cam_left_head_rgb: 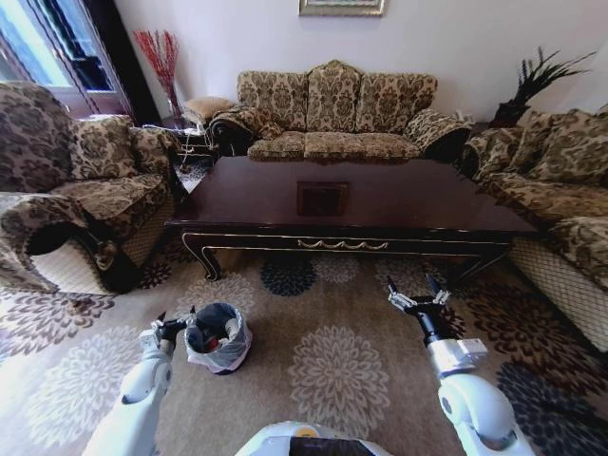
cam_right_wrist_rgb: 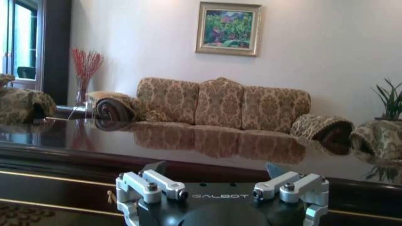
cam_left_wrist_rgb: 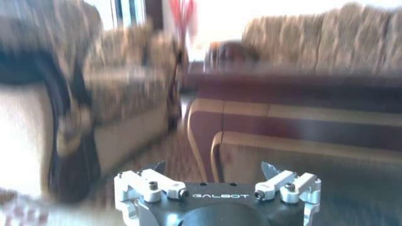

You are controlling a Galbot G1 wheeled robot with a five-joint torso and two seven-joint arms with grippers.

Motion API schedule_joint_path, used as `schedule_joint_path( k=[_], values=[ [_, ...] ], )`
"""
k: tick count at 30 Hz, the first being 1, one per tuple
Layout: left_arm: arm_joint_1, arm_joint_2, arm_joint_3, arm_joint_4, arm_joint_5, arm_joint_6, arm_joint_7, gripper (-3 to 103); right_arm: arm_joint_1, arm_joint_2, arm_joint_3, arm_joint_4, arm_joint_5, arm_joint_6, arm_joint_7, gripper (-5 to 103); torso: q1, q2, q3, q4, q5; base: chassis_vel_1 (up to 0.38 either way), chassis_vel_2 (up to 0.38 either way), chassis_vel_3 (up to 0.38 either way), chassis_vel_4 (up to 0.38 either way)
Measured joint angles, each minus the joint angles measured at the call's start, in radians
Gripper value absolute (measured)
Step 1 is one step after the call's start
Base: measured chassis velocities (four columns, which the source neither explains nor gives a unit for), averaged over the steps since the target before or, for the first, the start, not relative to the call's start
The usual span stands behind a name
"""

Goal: Move to the front of the table and place the trash on the table into the trash bin.

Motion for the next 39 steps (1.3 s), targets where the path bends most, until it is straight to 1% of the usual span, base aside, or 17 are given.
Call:
schedule_joint_path(
  k=[1,3,6,7,9,12,19,23,28,34,35,36,37,38,39],
  values=[
    [0.0,0.0,0.0,0.0,0.0,0.0,0.0,100,0.0,0.0,0.0,0.0,0.0,0.0,0.0,100,0.0,0.0,0.0,0.0,0.0,0.0,0.0,0.0,0.0],
    [0.019,-0.047,0.02,-0.096,0.091,-0.028,-0.036,100,-0.004,0.0,-0.004,0.005,-0.002,-0.016,0.003,100,0.0,0.0,0.0,0.0,0.0005,0.0,0.0,0.0,0.0],
    [0.039,-0.1,0.069,-0.193,0.194,-0.037,-0.08,100,-0.006,-0.001,-0.01,0.021,-0.002,-0.053,0.005,100,0.0,0.001,0.001,-0.0001,0.0002,0.0,0.0,0.0,0.0],
    [0.039,-0.1,0.069,-0.193,0.194,-0.037,-0.08,100,-0.006,-0.001,-0.01,0.021,-0.002,-0.053,0.005,100,0.0,0.001,0.001,-0.0001,0.0002,0.0,0.0,0.0,0.0],
    [0.057,-0.137,0.106,-0.24,0.246,-0.037,-0.095,100,-0.006,-0.002,-0.015,0.031,-0.003,-0.072,0.005,100,0.0,0.001,0.001,-0.0001,0.0,0.0,0.0,0.0,0.0],
    [0.087,-0.166,0.131,-0.281,0.272,-0.031,-0.093,100,-0.006,0.0,-0.021,0.034,-0.008,-0.079,0.004,100,0.001,0.001,0.001,0.0,0.0,0.0,0.0,0.0,0.0],
    [0.129,-0.167,0.125,-0.31,0.272,-0.028,-0.078,100,0.0,0.005,-0.042,0.034,-0.021,-0.079,0.003,100,0.001,0.002,0.001,0.0002,0.0,-0.027,-0.03,0.028,0.035],
    [0.144,-0.168,0.119,-0.316,0.266,-0.028,-0.076,100,0.002,0.01,-0.058,0.035,-0.033,-0.078,0.004,100,0.001,0.002,0.001,0.0001,-0.0003,-0.126,-0.138,0.166,0.141],
    [0.157,-0.169,0.114,-0.318,0.262,-0.035,-0.075,100,-0.005,0.013,-0.065,0.042,-0.044,-0.073,0.007,100,0.001,0.003,0.002,-0.0002,0.0001,-0.197,-0.256,0.232,0.212],
    [0.161,-0.17,0.113,-0.32,0.257,-0.04,-0.073,100,-0.01,0.014,-0.064,0.047,-0.047,-0.072,0.008,100,0.001,0.003,0.002,-0.0001,-0.0005,-0.297,-0.309,0.281,0.304],
    [0.161,-0.17,0.113,-0.322,0.254,-0.041,-0.071,100,-0.01,0.015,-0.064,0.048,-0.048,-0.072,0.01,100,0.001,0.003,0.002,0.0003,0.0006,-0.315,-0.324,0.312,0.329],
    [0.16,-0.17,0.114,-0.323,0.247,-0.043,-0.068,100,-0.01,0.016,-0.066,0.047,-0.05,-0.064,0.018,100,0.001,0.003,0.002,-0.0003,0.0002,-0.315,-0.334,0.322,0.329],
    [0.16,-0.17,0.114,-0.323,0.247,-0.043,-0.068,100,-0.01,0.016,-0.066,0.047,-0.05,-0.064,0.018,100,0.001,0.003,0.002,-0.0003,0.0002,-0.315,-0.334,0.322,0.329],
    [0.161,-0.17,0.115,-0.324,0.24,-0.044,-0.062,100,-0.01,0.017,-0.069,0.044,-0.054,-0.056,0.026,100,0.001,0.003,0.002,-0.0001,-0.001,-0.333,-0.334,0.322,0.342],
    [0.162,-0.17,0.116,-0.325,0.227,-0.05,-0.049,100,-0.009,0.019,-0.072,0.039,-0.059,-0.047,0.033,100,0.001,0.003,0.002,0.0002,-0.0005,-0.306,-0.314,0.319,0.342]
  ],
)
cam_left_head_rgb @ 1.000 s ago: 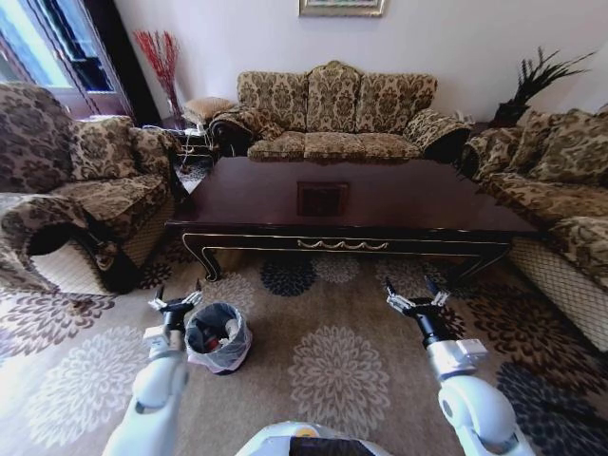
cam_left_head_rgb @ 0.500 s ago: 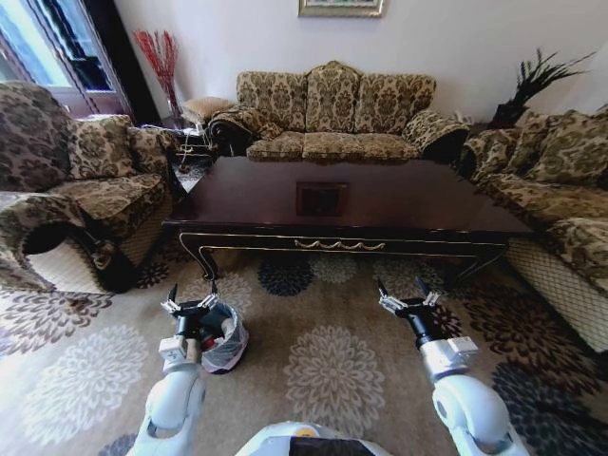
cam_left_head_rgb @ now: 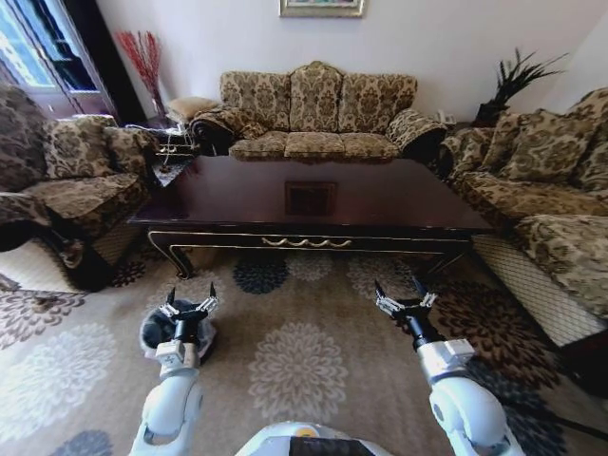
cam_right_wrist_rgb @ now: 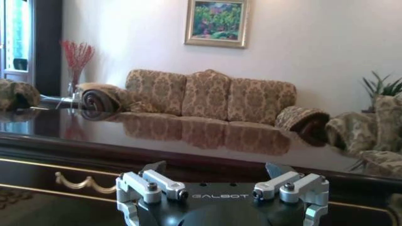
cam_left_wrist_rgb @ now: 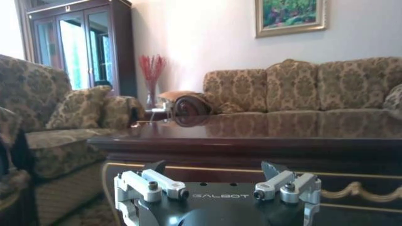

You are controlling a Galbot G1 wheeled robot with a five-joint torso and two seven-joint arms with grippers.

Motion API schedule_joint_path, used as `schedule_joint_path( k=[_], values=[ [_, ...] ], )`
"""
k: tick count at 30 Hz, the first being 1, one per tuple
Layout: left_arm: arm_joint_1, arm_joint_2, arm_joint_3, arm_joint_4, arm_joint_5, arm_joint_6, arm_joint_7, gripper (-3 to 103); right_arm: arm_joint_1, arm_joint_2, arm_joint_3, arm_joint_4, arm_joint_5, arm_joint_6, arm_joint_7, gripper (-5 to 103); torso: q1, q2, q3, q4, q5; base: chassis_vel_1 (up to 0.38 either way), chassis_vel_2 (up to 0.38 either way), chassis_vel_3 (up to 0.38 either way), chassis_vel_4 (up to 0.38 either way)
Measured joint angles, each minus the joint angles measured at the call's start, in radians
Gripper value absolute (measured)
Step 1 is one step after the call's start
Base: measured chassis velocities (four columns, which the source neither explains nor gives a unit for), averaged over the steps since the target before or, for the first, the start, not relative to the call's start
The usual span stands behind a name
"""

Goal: Move to the front of the table and place the trash on the table into the trash bin.

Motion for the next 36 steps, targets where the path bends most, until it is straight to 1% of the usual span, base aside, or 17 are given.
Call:
schedule_joint_path(
  k=[2,3,5,7,10,11,12,13,14,15,18,20,22,27,36],
  values=[
    [0.0,0.0,0.003,0.0,-0.021,-0.014,0.03,100,-0.001,0.006,0.001,-0.005,-0.012,-0.003,0.007,100,0.0,0.0,0.0,-0.0001,0.0006,-0.285,-0.282,0.289,0.264],
    [0.0,0.0,0.003,0.0,-0.021,-0.014,0.03,100,-0.001,0.006,0.001,-0.005,-0.012,-0.003,0.007,100,0.0,0.0,0.0,-0.0001,0.0006,-0.265,-0.251,0.289,0.253],
    [-0.001,0.005,0.005,-0.001,-0.04,-0.032,0.071,100,-0.003,0.01,0.005,-0.008,-0.016,-0.005,0.018,100,0.0,0.0,0.0,-0.0003,0.0007,-0.225,-0.227,0.225,0.215],
    [-0.001,0.01,0.005,-0.002,-0.046,-0.04,0.094,100,-0.003,0.011,0.012,-0.009,-0.016,-0.004,0.02,100,0.0,0.0,0.0,-0.0004,0.0009,-0.145,-0.149,0.081,0.111],
    [-0.003,0.016,0.007,-0.003,-0.046,-0.04,0.103,100,-0.003,0.012,0.019,-0.009,-0.015,-0.002,0.022,100,0.0,0.0,0.0,-0.0003,0.0006,-0.071,-0.069,0.025,0.03],
    [-0.004,0.018,0.007,-0.003,-0.045,-0.04,0.105,100,-0.003,0.013,0.022,-0.009,-0.016,-0.001,0.022,100,0.0,0.0,0.0,-0.0002,-0.0004,0.0,0.0,0.0,0.0],
    [-0.004,0.018,0.007,-0.003,-0.045,-0.04,0.105,100,-0.003,0.013,0.022,-0.009,-0.016,-0.001,0.022,100,0.0,0.0,0.0,-0.0002,-0.0004,0.0,0.0,0.0,0.0],
    [-0.005,0.019,0.008,-0.003,-0.044,-0.04,0.106,100,-0.004,0.014,0.025,-0.009,-0.017,0.001,0.022,100,0.0,0.0,0.0,-0.0001,-0.0012,0.022,0.066,-0.022,-0.022],
    [-0.005,0.02,0.008,-0.004,-0.044,-0.04,0.106,100,-0.005,0.016,0.027,-0.01,-0.018,0.004,0.022,100,0.0,0.0,0.0,0.0,-0.0011,0.07,0.066,-0.022,-0.03],
    [-0.006,0.021,0.01,-0.006,-0.043,-0.039,0.107,100,-0.004,0.019,0.03,-0.016,-0.02,0.01,0.022,100,0.0,0.0,0.0,0.0002,0.0002,0.051,0.056,-0.028,0.005],
    [-0.006,0.022,0.011,-0.007,-0.041,-0.037,0.108,100,-0.003,0.022,0.031,-0.021,-0.025,0.017,0.022,100,0.0,0.0,0.0,0.0002,-0.0001,0.034,0.025,-0.015,0.003],
    [-0.005,0.025,0.013,-0.007,-0.04,-0.033,0.113,100,-0.003,0.03,0.032,-0.023,-0.03,0.022,0.026,100,0.0,0.0,0.0,0.0,0.0007,0.0,0.0,0.0,0.0],
    [-0.006,0.027,0.014,-0.009,-0.04,-0.029,0.117,100,-0.003,0.032,0.032,-0.023,-0.031,0.024,0.027,100,0.0,0.0,0.0,-0.0004,0.0007,0.0,0.0,0.0,0.0],
    [-0.009,0.033,0.016,-0.012,-0.035,-0.007,0.127,100,-0.005,0.043,0.042,-0.023,-0.031,0.031,0.032,100,0.0,0.0,0.0,-0.0001,-0.0001,0.0,0.0,0.0,0.0],
    [-0.002,0.035,0.02,-0.029,-0.04,-0.011,0.133,100,-0.018,0.058,0.054,-0.026,-0.023,0.065,0.028,100,0.0,0.0,0.0,-0.0002,0.0003,0.0,0.0,0.0,0.0]
  ],
)
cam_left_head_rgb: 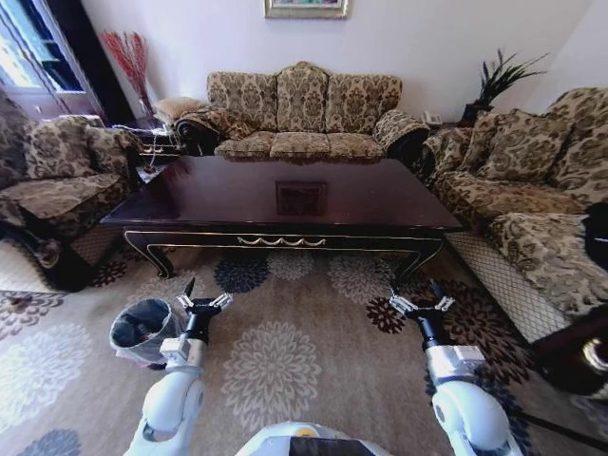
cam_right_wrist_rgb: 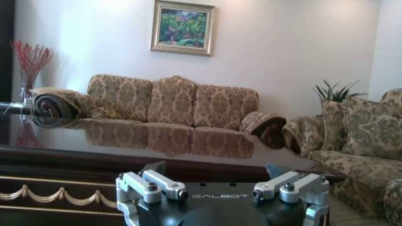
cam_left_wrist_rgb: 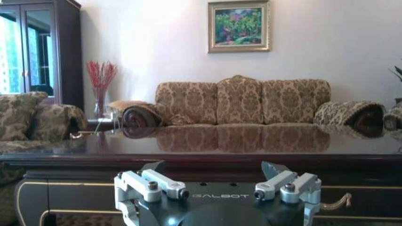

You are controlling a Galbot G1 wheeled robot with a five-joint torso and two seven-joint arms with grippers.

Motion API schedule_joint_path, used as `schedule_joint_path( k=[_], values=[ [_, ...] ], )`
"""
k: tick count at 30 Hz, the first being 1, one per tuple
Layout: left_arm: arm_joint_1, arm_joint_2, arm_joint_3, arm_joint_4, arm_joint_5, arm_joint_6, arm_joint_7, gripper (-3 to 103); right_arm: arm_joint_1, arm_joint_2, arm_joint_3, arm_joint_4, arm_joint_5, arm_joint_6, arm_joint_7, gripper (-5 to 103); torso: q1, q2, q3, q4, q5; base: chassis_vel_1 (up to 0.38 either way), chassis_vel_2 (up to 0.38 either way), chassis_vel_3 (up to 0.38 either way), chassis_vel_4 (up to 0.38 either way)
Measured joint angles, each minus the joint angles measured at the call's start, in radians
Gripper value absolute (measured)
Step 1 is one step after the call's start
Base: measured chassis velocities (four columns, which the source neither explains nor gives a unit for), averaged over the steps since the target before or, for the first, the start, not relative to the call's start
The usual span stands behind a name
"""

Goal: Move to the front of the table and place the trash on the table into the trash bin.

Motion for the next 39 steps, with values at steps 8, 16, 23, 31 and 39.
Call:
schedule_joint_path(
  k=[8,16,23,31,39],
  values=[
    [0.027,-0.006,0.0,-0.01,-0.002,-0.022,0.016,100,0.0,0.008,-0.005,0.0,-0.007,0.009,0.004,100,0.0,0.0,0.0,0.0002,-0.0001,0.0,0.0,0.0,0.0],
    [0.036,-0.016,0.009,-0.02,0.006,-0.027,0.026,100,-0.002,0.011,-0.011,0.0,-0.015,0.016,0.009,100,0.0,0.0,0.0,0.0,0.0,0.024,0.026,-0.023,-0.018],
    [0.039,-0.019,0.004,-0.019,0.013,-0.043,0.04,100,-0.005,0.014,-0.016,0.004,-0.014,0.021,0.013,100,0.0,0.0,0.0,0.0001,-0.0003,0.122,0.134,-0.12,-0.126],
    [0.041,-0.018,-0.003,-0.023,-0.017,-0.032,0.033,100,-0.018,0.015,0.007,0.032,0.022,-0.03,0.009,100,0.0,0.0,0.0,0.0002,0.0,0.072,0.051,-0.044,-0.043],
    [0.054,-0.009,0.003,-0.095,-0.116,0.029,0.03,100,-0.045,0.042,0.052,0.057,0.087,-0.088,-0.01,100,0.0,0.0,0.0,0.0001,0.0001,-0.006,-0.007,0.002,-0.003]
  ],
)
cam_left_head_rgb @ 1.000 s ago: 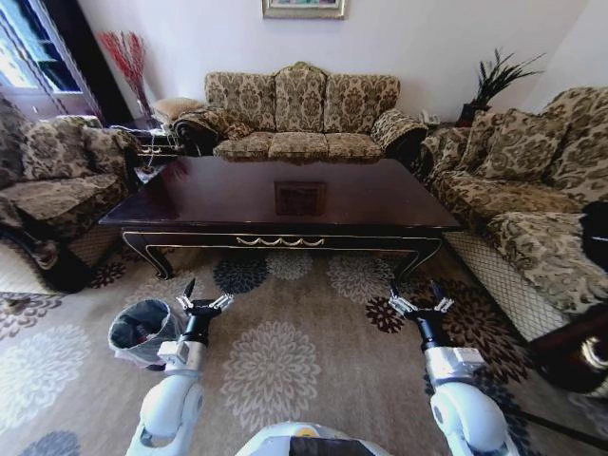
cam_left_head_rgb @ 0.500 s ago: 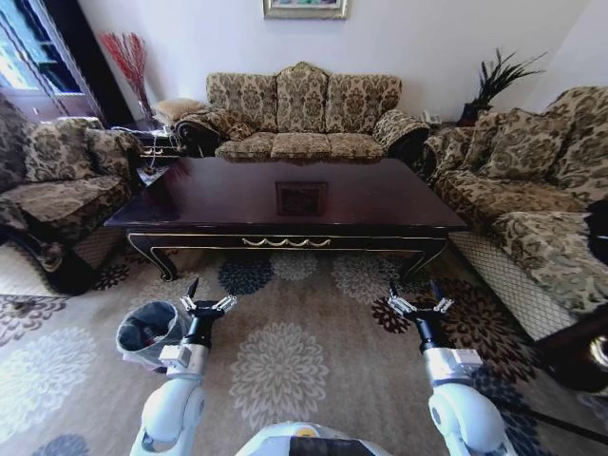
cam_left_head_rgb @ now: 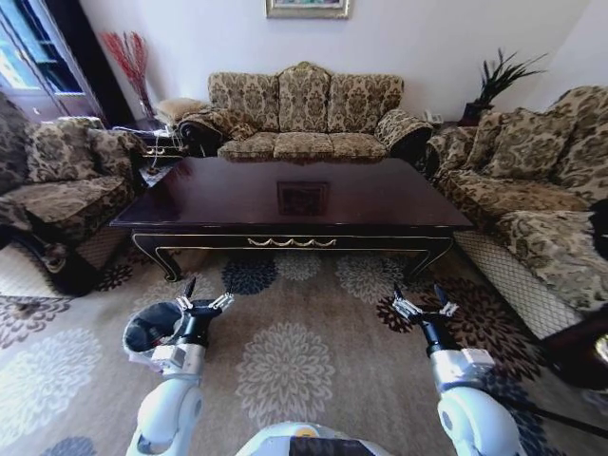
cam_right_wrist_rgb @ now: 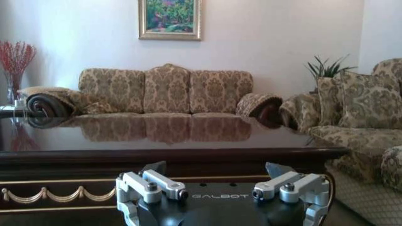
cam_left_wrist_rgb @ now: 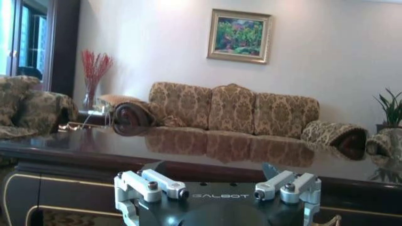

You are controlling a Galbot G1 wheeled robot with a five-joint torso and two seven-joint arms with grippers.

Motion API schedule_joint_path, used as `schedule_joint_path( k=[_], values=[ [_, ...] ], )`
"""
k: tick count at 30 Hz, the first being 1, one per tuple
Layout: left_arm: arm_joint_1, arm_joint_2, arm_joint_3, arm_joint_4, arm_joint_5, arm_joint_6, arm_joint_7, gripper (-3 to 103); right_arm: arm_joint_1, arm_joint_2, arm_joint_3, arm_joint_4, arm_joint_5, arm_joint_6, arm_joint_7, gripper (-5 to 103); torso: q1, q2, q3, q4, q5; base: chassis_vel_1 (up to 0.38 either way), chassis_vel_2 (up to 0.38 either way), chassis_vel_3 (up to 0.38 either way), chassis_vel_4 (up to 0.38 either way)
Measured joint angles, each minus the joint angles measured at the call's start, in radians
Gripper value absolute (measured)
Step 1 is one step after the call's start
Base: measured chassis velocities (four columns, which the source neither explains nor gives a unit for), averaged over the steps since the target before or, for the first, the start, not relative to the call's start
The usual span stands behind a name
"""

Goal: Move to the front of the table and place the trash on the table into the trash bin.

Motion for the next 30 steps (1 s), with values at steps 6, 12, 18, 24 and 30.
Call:
schedule_joint_path(
  k=[6,12,18,24,30],
  values=[
    [-0.006,0.002,0.001,-0.015,0.038,0.047,-0.01,100,0.0,-0.006,0.021,0.002,0.007,-0.009,-0.009,100,0.0,0.0,0.0,-0.0002,-0.0003,0.0,0.0,0.0,0.0],
    [-0.006,0.002,-0.001,-0.009,0.058,0.047,-0.014,100,0.003,-0.009,0.024,-0.003,0.005,-0.008,-0.01,100,0.0,0.0,0.0,0.0,-0.0002,0.0,0.0,0.0,0.0],
    [-0.007,0.002,-0.001,-0.007,0.059,0.046,-0.014,100,0.004,-0.01,0.024,-0.003,0.003,-0.007,-0.011,100,0.0,0.0,0.0,-0.0001,-0.0002,0.0,0.0,0.0,0.0],
    [-0.007,0.002,-0.001,-0.007,0.059,0.046,-0.014,100,0.004,-0.01,0.024,-0.004,0.003,-0.007,-0.011,100,0.0,0.0,0.0,-0.0001,-0.0002,0.0,0.0,0.0,0.0],
    [-0.007,0.002,-0.001,-0.006,0.059,0.045,-0.014,100,0.004,-0.01,0.023,-0.004,0.002,-0.006,-0.011,100,0.0,0.0,0.0,-0.0001,-0.0002,0.0,0.0,0.0,0.0]
  ],
)
